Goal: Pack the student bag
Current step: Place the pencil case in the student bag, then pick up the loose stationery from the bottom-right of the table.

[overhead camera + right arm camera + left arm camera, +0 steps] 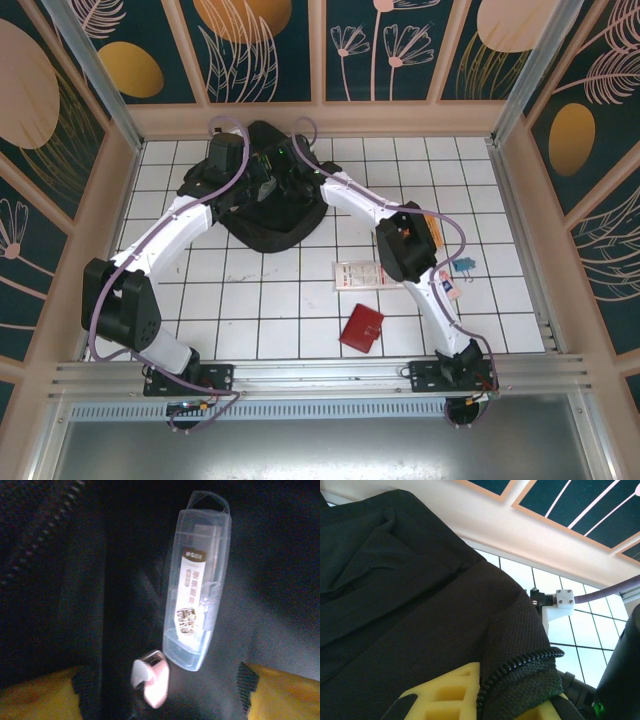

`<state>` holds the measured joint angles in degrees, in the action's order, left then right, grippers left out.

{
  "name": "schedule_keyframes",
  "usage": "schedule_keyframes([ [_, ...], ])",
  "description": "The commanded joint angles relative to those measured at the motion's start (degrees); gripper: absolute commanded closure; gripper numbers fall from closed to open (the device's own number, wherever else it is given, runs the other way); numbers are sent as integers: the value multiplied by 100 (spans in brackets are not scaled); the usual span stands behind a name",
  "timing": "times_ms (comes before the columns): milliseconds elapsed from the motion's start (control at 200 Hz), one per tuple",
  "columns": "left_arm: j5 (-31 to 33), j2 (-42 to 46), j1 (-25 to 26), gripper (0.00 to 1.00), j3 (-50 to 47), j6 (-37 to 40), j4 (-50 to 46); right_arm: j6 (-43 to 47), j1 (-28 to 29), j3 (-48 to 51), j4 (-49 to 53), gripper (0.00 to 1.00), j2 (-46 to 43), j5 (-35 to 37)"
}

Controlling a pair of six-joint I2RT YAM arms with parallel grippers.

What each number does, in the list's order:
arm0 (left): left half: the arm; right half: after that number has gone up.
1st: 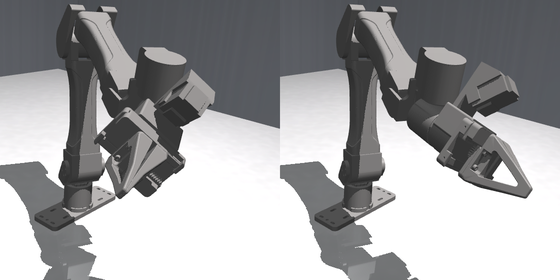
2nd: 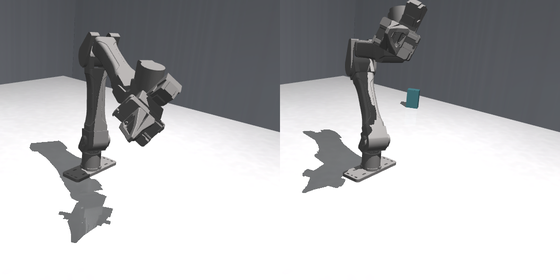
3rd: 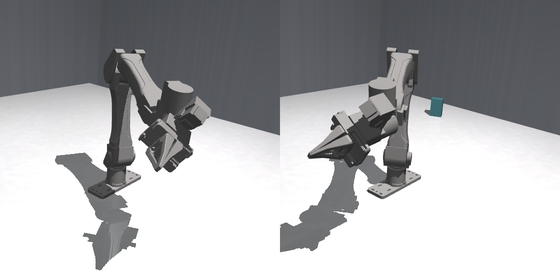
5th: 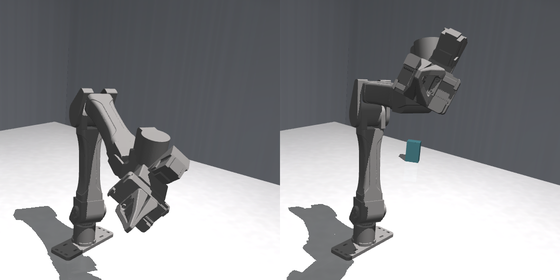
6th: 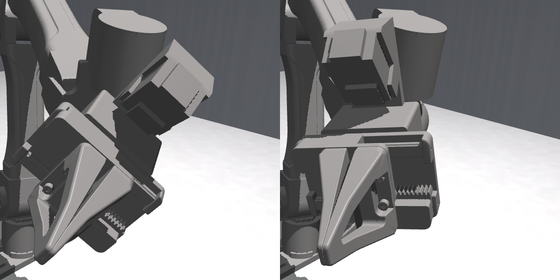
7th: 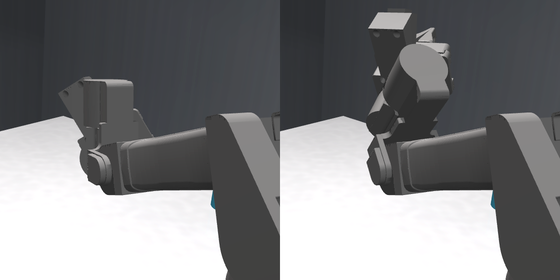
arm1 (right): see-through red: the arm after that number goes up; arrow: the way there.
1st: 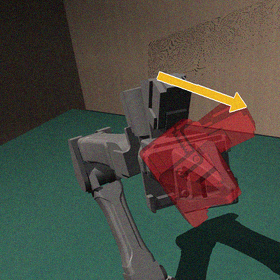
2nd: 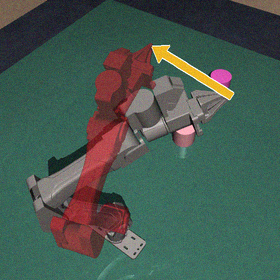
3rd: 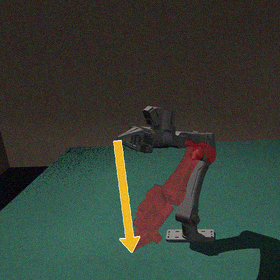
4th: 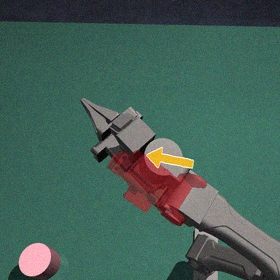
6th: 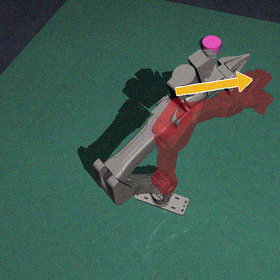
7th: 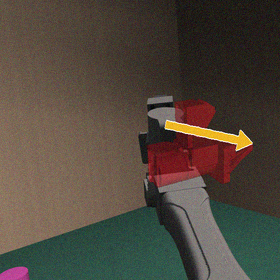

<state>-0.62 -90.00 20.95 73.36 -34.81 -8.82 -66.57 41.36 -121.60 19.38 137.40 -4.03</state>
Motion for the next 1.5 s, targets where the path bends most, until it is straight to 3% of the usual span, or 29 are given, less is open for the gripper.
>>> schedule_keyframes([
  [0,-46,172,-3,100,-33,-48,170,776,65,310,455,24,-793,284],
  [285,35,141,-3,100,-50,-18,161,2488,220,2707,305,30,-3133,465],
  [445,23,114,-3,100,-44,-9,161,2787,285,4014,532,30,-4409,784],
  [545,54,105,-3,100,-50,0,152,2542,284,4724,1165,31,-5051,1222],
  [731,-40,87,-3,100,-24,-41,144,1061,158,5593,3311,31,-5817,2088],
  [886,-55,127,-3,100,-41,-61,152,208,-274,6600,4036,28,-6503,1778],
  [991,-66,131,-3,100,-41,-70,152,-133,-680,7198,4174,25,-6828,1603],
  [1156,-67,146,-1,100,-50,-70,161,-252,-1267,8102,3567,24,-7297,1081],
  [1496,-43,149,1,100,-50,-62,161,-22,-1856,8767,2694,28,-6972,792],
])
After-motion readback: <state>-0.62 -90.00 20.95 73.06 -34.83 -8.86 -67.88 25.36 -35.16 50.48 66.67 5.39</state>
